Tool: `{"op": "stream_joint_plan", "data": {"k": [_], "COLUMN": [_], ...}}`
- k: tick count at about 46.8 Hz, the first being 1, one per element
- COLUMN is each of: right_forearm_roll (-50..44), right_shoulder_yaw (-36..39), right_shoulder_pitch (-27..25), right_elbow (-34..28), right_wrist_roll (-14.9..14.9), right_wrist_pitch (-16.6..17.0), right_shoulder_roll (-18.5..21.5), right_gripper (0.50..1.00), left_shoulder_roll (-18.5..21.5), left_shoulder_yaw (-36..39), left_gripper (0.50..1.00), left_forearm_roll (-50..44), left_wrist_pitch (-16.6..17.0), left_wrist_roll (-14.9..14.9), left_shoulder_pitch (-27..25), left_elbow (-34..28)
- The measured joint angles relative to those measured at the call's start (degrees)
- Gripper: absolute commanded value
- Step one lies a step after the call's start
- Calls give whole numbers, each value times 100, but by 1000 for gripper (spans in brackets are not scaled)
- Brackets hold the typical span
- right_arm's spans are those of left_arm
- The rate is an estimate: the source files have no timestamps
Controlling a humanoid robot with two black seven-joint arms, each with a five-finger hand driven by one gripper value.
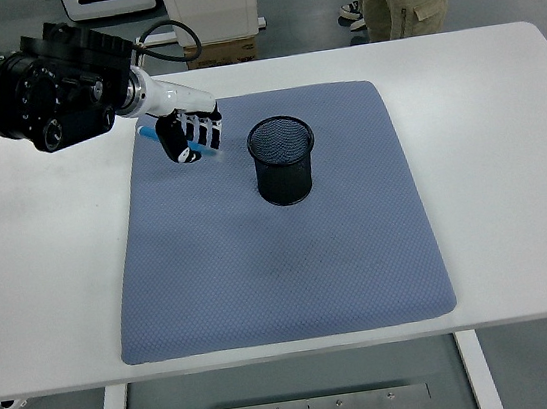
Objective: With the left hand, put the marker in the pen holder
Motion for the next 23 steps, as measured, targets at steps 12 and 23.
{"op": "stream_joint_plan", "data": {"k": [12,23], "right_forearm_roll": [0,0], "right_shoulder_yaw": [-2,-1], "right_shoulder_pitch": [0,1], "right_elbow": [0,0], "right_wrist_roll": [0,-2], "right_wrist_pitch": [0,0], "right_shoulder_roll": [0,0], "right_gripper": [1000,1000], "left_shoulder_roll": [-42,-113], "left_shoulder_yaw": [-381,-808], "left_gripper": [500,500], "left_forearm_roll": [0,0], "left_wrist_pitch": [-168,-279], "left_wrist_roll": [19,45], "left_shoulder_pitch": [-211,-349], "left_elbow": [78,168]}}
